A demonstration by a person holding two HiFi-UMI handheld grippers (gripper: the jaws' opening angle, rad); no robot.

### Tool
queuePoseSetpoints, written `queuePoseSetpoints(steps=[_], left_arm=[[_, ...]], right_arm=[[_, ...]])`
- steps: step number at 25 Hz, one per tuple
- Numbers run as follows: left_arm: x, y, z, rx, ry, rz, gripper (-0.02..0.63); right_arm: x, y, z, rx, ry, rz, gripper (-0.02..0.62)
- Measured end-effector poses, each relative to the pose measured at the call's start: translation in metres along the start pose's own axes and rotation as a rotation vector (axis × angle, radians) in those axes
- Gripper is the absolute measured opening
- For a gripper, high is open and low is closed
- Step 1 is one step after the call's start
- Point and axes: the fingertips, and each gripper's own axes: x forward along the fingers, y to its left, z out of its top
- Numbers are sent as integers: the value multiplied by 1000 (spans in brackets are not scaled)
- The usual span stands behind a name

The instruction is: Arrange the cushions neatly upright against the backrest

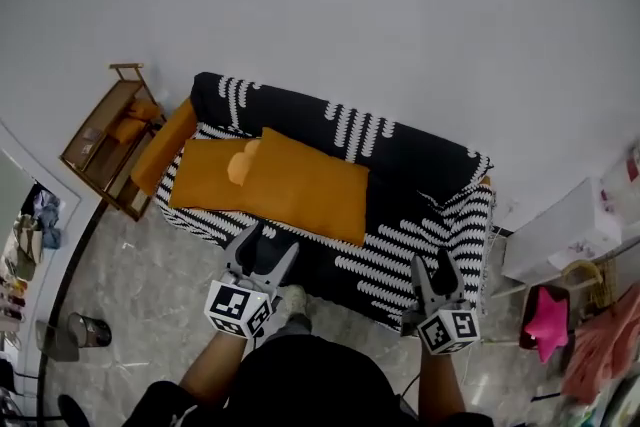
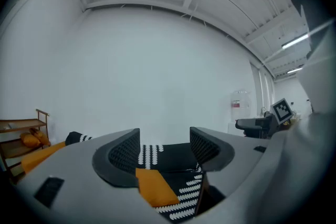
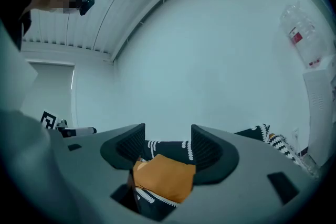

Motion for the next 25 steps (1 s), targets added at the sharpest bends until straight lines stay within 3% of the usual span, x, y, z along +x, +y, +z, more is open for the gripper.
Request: queuePoseSetpoints(steps=[5, 12, 19, 25], left_arm=[[43, 62, 6, 13, 16, 8, 302], [103, 147, -14, 33, 108, 14, 302], [163, 189, -40, 37, 210, -3, 302], [209, 218, -81, 35, 320, 47, 302]], right_arm=[[78, 8, -2, -3, 19, -7, 284], [170, 7, -28, -37, 56, -43, 268], [229, -25, -69, 12, 167, -119, 272], [291, -59, -115, 9, 305, -82, 272]])
